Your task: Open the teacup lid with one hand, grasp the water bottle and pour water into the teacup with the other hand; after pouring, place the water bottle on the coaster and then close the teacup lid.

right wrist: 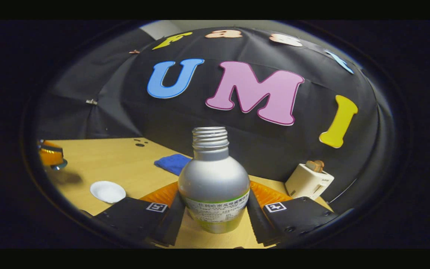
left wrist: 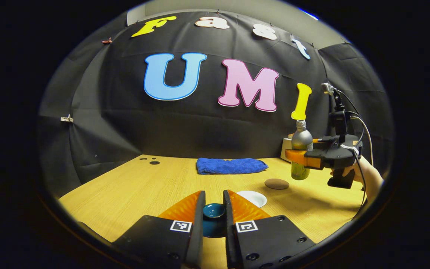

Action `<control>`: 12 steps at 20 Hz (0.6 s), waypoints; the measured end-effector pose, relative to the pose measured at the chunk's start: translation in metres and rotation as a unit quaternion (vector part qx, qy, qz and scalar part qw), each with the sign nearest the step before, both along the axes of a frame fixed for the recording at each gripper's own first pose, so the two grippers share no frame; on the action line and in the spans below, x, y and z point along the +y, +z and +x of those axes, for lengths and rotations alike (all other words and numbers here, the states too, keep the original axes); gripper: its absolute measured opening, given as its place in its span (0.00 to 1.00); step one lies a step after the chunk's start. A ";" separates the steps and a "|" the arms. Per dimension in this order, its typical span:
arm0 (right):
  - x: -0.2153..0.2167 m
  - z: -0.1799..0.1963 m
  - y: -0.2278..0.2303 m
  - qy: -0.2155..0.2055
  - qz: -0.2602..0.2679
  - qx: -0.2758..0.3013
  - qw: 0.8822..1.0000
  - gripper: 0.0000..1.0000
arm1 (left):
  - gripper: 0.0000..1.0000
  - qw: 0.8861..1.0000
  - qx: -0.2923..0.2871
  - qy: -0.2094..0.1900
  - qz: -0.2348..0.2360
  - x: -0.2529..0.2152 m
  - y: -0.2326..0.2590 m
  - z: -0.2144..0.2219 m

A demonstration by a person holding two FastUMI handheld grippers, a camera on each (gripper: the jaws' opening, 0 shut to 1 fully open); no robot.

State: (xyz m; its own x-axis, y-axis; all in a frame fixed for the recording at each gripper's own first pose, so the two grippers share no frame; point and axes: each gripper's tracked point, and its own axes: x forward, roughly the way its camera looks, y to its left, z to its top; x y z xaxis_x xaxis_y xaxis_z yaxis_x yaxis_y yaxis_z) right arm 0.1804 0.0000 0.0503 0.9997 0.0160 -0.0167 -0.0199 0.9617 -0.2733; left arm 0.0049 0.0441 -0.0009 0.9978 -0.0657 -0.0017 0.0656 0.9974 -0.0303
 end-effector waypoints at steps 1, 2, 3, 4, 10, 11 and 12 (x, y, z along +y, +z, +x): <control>-0.002 0.005 0.001 0.002 0.022 -0.001 1.000 0.79 | 0.29 1.000 -0.001 -0.001 0.000 0.000 0.002 0.000; -0.003 0.008 0.001 0.008 0.046 -0.001 0.999 0.79 | 0.31 1.000 0.000 -0.002 0.001 -0.001 0.000 0.001; -0.004 0.013 0.002 0.014 0.072 -0.001 0.997 0.79 | 0.31 1.000 0.001 -0.003 0.000 -0.001 0.001 0.001; -0.005 0.019 0.001 0.021 0.097 -0.003 0.995 0.79 | 0.31 1.000 0.002 -0.004 -0.001 -0.002 0.000 0.003; -0.017 0.059 -0.014 0.028 0.138 -0.022 0.990 0.79 | 0.29 1.000 0.007 -0.016 -0.001 -0.011 -0.004 0.011; -0.021 0.063 -0.020 0.020 0.137 -0.016 0.990 0.78 | 0.29 1.000 0.007 -0.017 0.002 -0.012 -0.004 0.011; -0.025 0.065 -0.026 0.013 0.137 -0.010 0.990 0.79 | 0.29 1.000 0.008 -0.016 0.005 -0.011 -0.005 0.012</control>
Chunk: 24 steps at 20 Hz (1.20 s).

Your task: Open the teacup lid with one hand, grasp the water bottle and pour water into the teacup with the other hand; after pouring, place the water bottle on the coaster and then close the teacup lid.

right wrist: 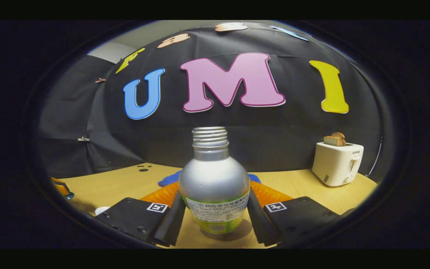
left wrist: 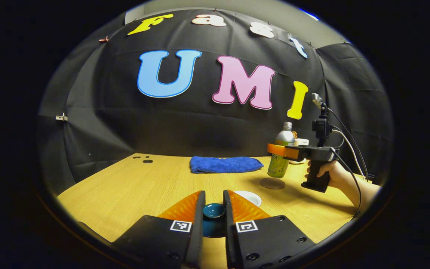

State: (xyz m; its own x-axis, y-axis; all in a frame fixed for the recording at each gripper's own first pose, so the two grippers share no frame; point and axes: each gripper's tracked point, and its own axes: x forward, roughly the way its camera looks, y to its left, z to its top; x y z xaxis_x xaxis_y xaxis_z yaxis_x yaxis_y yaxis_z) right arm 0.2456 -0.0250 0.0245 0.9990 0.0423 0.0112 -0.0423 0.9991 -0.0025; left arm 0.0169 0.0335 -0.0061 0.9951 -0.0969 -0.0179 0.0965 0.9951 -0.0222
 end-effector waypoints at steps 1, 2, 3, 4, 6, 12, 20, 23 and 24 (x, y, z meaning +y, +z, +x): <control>-0.003 0.002 -0.005 -0.003 0.002 0.005 1.000 0.78 | 0.31 1.000 0.001 0.002 0.000 0.002 -0.001 0.001; -0.005 0.004 -0.009 -0.004 0.004 0.010 1.000 0.79 | 0.28 1.000 0.003 0.004 -0.002 0.003 -0.002 0.002; -0.006 0.005 -0.013 -0.007 0.004 0.013 1.000 0.79 | 0.29 1.000 0.005 0.005 -0.003 0.005 -0.003 0.004; -0.008 0.007 -0.015 -0.010 0.003 0.013 1.000 0.79 | 0.31 1.000 0.007 0.007 -0.005 0.006 -0.004 0.005; -0.005 0.010 -0.021 -0.007 0.002 0.016 1.000 0.79 | 0.29 1.000 0.014 0.005 -0.009 0.005 -0.007 0.008; -0.009 0.013 -0.033 -0.015 -0.007 0.025 1.000 0.81 | 0.29 1.000 0.018 0.001 -0.005 0.000 -0.011 0.009; -0.013 0.007 -0.039 -0.015 0.023 0.030 0.999 0.89 | 0.29 0.999 0.034 0.000 0.000 -0.004 -0.021 0.008; -0.009 0.003 -0.035 -0.017 -0.004 0.024 1.000 0.95 | 0.29 0.999 0.032 -0.003 0.003 -0.009 -0.018 0.007; -0.009 0.002 -0.033 -0.020 -0.013 0.023 0.999 0.97 | 0.29 0.999 0.032 -0.003 0.005 -0.011 -0.019 0.007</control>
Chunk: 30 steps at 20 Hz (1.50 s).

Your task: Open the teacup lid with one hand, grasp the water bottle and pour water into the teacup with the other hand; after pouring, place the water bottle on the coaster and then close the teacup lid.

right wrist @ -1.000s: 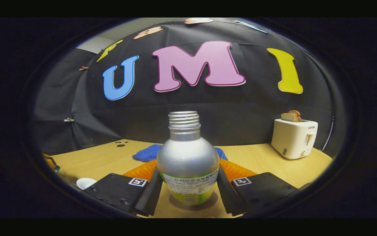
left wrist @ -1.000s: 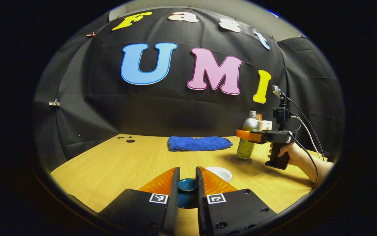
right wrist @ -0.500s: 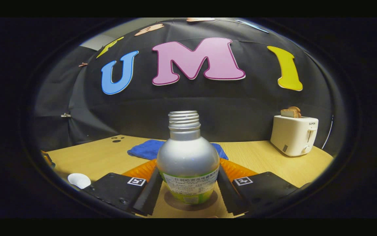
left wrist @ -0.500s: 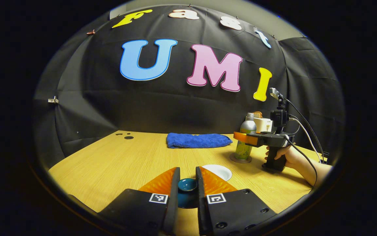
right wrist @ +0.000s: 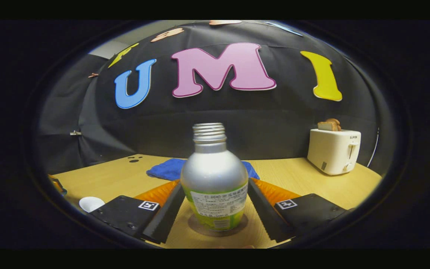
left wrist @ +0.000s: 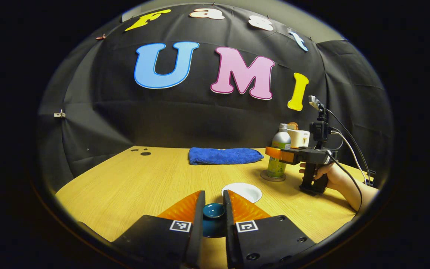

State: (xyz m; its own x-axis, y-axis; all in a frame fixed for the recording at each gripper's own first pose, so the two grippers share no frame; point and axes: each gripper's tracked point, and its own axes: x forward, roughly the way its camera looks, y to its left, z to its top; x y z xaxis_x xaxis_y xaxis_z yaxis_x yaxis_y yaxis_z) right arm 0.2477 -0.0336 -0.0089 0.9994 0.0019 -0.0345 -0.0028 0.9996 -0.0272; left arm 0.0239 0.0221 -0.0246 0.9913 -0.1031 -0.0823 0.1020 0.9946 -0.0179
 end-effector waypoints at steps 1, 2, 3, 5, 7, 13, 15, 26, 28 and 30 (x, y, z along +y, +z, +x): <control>0.002 -0.003 0.003 -0.001 -0.007 -0.002 1.000 0.99 | 0.29 1.000 0.000 -0.001 0.003 -0.002 0.001 -0.001; 0.003 -0.005 0.005 -0.003 -0.012 -0.004 1.000 0.99 | 0.29 1.000 -0.001 -0.001 0.006 -0.003 0.002 -0.001; 0.005 -0.008 0.009 -0.004 -0.014 -0.006 1.000 0.99 | 0.29 1.000 -0.002 -0.001 0.009 -0.004 0.003 -0.002; 0.005 -0.015 0.013 -0.010 -0.013 -0.009 1.000 0.99 | 0.30 1.000 -0.002 0.000 0.014 -0.007 0.004 -0.002; 0.004 -0.021 0.022 -0.011 0.002 -0.018 1.000 0.98 | 0.30 1.000 -0.004 0.002 0.023 -0.008 0.006 -0.006; -0.003 -0.045 0.074 -0.011 0.042 -0.087 0.995 0.98 | 0.29 0.999 -0.009 0.007 0.034 -0.012 0.013 -0.009; -0.010 -0.052 0.087 -0.020 0.050 -0.108 0.993 0.98 | 0.29 0.999 -0.008 0.009 0.042 -0.015 0.016 -0.005; -0.076 -0.079 0.114 -0.097 0.054 -0.123 0.986 0.98 | 0.29 0.997 -0.030 -0.029 0.058 -0.057 0.035 0.041; -0.082 -0.084 0.119 -0.110 0.044 -0.129 0.985 0.98 | 0.29 0.997 -0.031 -0.031 0.059 -0.061 0.034 0.052; -0.092 -0.086 0.119 -0.128 0.034 -0.128 0.983 0.99 | 0.29 0.998 -0.026 -0.032 0.056 -0.063 0.028 0.062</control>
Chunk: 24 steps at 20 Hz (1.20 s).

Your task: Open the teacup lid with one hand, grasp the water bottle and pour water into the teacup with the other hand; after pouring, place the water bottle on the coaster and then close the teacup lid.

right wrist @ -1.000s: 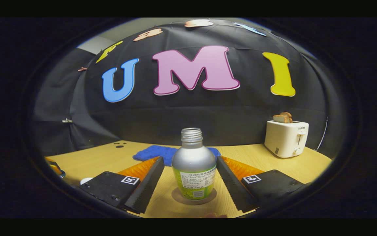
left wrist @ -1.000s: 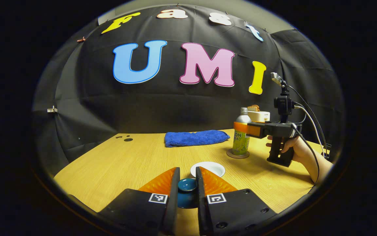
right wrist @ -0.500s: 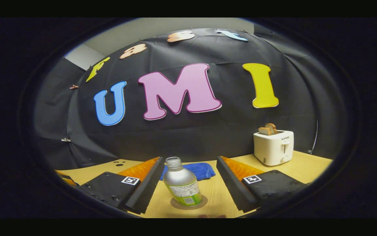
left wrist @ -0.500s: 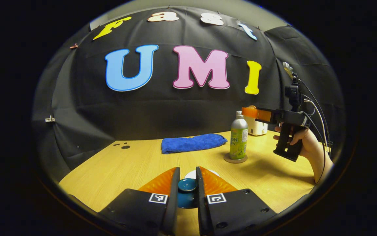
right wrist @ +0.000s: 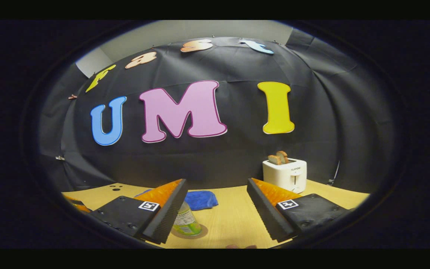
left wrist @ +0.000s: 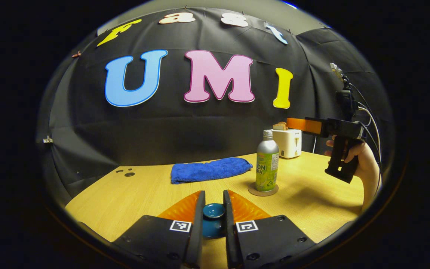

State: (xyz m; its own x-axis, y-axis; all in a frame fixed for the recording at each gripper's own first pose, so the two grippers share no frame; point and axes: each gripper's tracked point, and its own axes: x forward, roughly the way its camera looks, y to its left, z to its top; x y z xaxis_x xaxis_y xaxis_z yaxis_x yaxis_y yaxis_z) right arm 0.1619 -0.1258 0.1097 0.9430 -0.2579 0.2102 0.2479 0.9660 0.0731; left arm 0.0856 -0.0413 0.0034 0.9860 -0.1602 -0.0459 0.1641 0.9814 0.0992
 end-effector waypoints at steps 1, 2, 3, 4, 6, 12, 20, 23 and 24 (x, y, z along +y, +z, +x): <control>-0.005 -0.001 0.000 -0.013 -0.007 0.004 1.000 0.98 | 0.29 1.000 0.004 0.006 0.003 0.001 -0.004 0.005; -0.010 -0.003 0.001 -0.025 -0.016 0.005 1.000 0.98 | 0.29 1.000 0.008 0.009 0.006 0.003 -0.010 0.008; -0.012 -0.003 0.002 -0.032 -0.022 0.005 0.999 0.92 | 0.29 1.000 0.013 0.010 0.006 0.002 -0.015 0.011; -0.012 -0.004 0.003 -0.034 -0.023 0.003 0.999 0.98 | 0.29 1.000 0.018 0.009 0.003 0.001 -0.020 0.014; -0.007 -0.002 0.000 -0.028 -0.018 0.005 0.999 0.92 | 0.29 1.000 0.025 0.007 -0.006 0.000 -0.025 0.019; -0.001 0.003 -0.008 -0.013 -0.006 0.014 1.000 0.92 | 0.30 0.999 0.040 -0.002 -0.013 -0.006 -0.036 0.028; 0.001 0.005 -0.009 -0.012 -0.006 0.018 1.000 0.92 | 0.33 0.999 0.053 0.003 -0.010 -0.002 -0.045 0.030; 0.002 0.002 -0.005 -0.013 -0.006 0.006 1.000 0.98 | 0.35 0.998 0.056 0.006 -0.004 -0.002 -0.047 0.031; 0.003 0.002 -0.005 -0.012 -0.008 0.005 1.000 0.98 | 0.37 0.998 0.057 0.007 -0.002 -0.002 -0.047 0.031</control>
State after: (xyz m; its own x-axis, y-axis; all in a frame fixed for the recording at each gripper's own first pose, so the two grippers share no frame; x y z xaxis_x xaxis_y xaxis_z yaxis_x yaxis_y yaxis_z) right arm 0.1642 -0.1229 0.1050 0.9386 -0.2777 0.2048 0.2720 0.9607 0.0559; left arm 0.1169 -0.0429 -0.0439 0.9766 -0.1460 -0.1581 0.1595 0.9843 0.0761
